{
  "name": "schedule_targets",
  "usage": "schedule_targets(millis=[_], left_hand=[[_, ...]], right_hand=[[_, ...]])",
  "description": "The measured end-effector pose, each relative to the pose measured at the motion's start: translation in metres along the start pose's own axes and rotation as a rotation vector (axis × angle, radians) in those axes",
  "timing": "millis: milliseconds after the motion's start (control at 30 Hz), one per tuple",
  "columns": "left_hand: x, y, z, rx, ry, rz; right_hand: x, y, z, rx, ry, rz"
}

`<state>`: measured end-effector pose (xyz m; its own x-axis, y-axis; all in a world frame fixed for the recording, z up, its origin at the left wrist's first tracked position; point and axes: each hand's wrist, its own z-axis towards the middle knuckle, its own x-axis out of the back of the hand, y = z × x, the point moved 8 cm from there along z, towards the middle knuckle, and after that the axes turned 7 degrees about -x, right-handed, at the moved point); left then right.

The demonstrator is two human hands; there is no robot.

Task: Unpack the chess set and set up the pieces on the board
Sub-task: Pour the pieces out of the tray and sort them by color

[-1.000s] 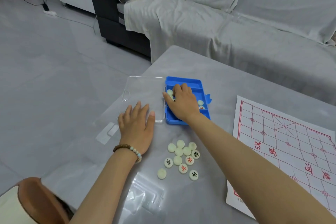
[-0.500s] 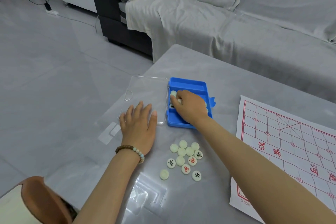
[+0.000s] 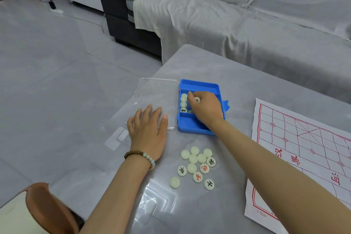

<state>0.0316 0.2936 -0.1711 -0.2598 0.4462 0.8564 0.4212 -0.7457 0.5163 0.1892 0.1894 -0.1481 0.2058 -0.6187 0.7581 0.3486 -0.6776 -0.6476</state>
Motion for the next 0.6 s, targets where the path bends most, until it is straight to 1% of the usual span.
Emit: schedule_targets(millis=[100,200,300,400,500,600], left_hand=[[0.0,0.002,-0.001,0.001,-0.01,-0.013],[0.002,0.006,-0.003,-0.007,0.008,-0.069],[0.005,0.012,-0.006,-0.036,0.045,-0.105],[0.009,0.019,-0.009,-0.056,0.087,-0.151],[0.009,0.026,-0.012,-0.072,0.103,-0.177],[0.007,0.031,-0.016,-0.083,0.101,-0.184]], right_hand=[[0.014,-0.005,0.0,-0.035,0.022,0.226],[0.042,-0.015,-0.008,-0.037,0.093,0.424],[0.061,-0.015,-0.043,-0.027,0.072,0.446],[0.062,0.017,-0.092,-0.057,0.007,0.307],[0.058,0.048,-0.119,-0.086,-0.011,0.014],[0.051,0.048,-0.125,0.008,-0.021,-0.276]])
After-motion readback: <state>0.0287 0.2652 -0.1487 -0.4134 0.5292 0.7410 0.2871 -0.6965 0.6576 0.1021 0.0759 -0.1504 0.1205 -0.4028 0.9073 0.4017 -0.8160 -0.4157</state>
